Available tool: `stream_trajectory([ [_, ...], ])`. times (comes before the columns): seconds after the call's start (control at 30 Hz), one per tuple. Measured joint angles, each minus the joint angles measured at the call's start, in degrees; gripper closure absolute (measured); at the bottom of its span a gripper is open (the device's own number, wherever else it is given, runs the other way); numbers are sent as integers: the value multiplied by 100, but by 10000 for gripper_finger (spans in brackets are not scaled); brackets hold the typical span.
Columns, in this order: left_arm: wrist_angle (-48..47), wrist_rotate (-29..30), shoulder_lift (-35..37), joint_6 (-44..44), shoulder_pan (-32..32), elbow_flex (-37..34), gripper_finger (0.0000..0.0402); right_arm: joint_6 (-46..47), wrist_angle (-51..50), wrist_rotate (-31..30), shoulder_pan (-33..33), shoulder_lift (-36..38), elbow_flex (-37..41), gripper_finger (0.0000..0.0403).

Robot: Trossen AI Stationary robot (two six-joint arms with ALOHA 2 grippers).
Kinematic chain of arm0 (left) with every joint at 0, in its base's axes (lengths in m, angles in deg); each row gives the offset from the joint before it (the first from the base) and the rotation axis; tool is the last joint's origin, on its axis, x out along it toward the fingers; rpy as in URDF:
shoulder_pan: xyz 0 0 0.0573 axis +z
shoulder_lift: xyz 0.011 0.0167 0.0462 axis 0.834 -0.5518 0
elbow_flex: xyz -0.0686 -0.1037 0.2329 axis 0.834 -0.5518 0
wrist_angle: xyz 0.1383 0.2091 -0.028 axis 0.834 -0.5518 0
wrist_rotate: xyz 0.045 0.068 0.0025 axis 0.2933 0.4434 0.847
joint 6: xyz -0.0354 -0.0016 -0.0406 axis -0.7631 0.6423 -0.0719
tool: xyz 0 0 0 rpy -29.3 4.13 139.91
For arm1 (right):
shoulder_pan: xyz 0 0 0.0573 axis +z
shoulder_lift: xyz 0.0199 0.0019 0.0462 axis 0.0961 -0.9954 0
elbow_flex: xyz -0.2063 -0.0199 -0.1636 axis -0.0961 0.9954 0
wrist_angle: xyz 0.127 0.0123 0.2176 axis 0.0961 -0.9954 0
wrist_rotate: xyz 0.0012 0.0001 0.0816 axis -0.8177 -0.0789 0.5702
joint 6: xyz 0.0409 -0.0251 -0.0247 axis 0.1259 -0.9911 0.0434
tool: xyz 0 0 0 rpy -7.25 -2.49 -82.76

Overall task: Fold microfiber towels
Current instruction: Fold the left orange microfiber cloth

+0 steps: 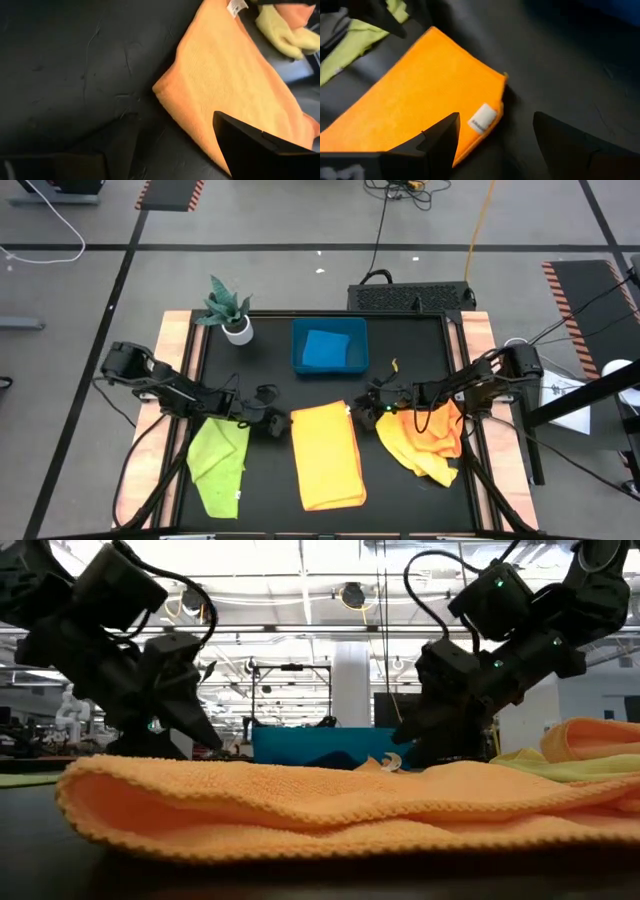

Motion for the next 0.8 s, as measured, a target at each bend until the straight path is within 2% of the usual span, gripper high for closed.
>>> stream_trajectory([
  [0.23,952,11,-717,296,142,53,138,169,893,548,-31,-628,-1,156],
  [0.63,693,-257,-810,616,158,358,139,257,1277,683,-101,-963,-88,156],
  [0.8,620,-218,-810,722,102,365,167,240,1022,490,-127,-976,-102,156],
])
